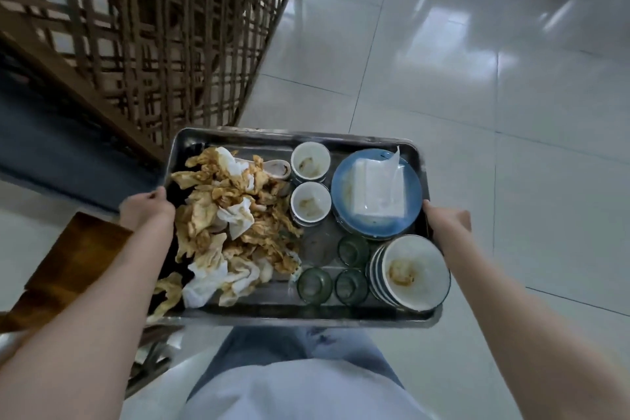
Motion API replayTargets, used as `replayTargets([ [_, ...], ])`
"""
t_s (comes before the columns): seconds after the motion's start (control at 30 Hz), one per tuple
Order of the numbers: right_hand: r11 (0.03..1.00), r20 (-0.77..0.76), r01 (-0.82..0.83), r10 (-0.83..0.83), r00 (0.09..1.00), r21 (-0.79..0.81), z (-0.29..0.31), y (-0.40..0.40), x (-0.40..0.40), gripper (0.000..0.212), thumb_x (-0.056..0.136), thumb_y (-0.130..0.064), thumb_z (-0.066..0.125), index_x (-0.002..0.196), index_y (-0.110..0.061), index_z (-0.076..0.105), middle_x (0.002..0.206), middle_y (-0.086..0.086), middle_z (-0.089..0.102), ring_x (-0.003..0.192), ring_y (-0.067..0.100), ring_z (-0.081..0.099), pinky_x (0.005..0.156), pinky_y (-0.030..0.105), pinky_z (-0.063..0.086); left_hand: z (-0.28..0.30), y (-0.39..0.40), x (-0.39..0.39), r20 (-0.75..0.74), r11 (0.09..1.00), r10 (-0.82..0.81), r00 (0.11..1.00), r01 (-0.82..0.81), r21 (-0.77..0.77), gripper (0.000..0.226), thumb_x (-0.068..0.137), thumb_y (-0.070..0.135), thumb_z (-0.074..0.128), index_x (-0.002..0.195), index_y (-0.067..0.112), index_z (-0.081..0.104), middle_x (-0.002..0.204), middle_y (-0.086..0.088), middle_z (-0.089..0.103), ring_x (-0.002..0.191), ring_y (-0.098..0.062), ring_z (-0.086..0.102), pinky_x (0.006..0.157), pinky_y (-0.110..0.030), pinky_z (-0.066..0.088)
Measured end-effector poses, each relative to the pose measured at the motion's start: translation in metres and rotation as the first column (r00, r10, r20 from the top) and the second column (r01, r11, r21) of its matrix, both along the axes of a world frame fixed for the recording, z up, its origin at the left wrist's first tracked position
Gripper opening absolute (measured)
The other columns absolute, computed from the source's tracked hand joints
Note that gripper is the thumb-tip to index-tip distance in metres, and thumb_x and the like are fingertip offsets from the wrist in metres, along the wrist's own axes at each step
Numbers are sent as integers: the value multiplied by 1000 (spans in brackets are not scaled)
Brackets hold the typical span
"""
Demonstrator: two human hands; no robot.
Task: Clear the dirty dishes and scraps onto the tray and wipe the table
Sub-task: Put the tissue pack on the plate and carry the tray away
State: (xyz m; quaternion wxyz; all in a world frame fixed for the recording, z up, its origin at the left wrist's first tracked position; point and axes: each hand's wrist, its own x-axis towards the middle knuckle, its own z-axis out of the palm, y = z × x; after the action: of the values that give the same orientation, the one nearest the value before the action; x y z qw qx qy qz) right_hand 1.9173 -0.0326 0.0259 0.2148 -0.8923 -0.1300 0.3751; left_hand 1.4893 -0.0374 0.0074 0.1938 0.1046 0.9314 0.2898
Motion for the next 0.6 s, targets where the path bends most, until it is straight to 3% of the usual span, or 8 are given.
replayTargets([
  [0.13, 1000, 30, 11, -11, 1000, -8, -1, 56, 38, 59, 78, -32, 72, 117, 7, 51, 118, 19, 60, 107, 33, 59, 82, 31, 45, -5, 68, 37, 39, 999, 22, 999, -23, 27, 30, 87, 28, 64, 106, 5, 69, 105, -17, 68, 95, -29, 64, 71, -32, 49],
  [0.3, 1000, 70, -5, 5, 998, -10, -5, 135, 78, 57, 82, -32, 69, 115, 11, 53, 120, 23, 58, 111, 37, 56, 94, 38, 46, -11, 169, 82, 20, 998, -42, 999, 41, 43, 30, 89, 24, 62, 110, 2, 67, 110, -18, 67, 101, -30, 62, 76, -30, 45],
  [0.6, 985, 3, 171, -172, 985, 23, -3, 315, 137, 51, 78, -29, 73, 112, 6, 57, 113, 20, 62, 99, 33, 61, 76, 33, 46, -20, 386, 148, 104, 995, -87, 991, 81, 65, 27, 89, 23, 61, 105, 3, 69, 104, -15, 69, 92, -29, 65, 72, -28, 44],
])
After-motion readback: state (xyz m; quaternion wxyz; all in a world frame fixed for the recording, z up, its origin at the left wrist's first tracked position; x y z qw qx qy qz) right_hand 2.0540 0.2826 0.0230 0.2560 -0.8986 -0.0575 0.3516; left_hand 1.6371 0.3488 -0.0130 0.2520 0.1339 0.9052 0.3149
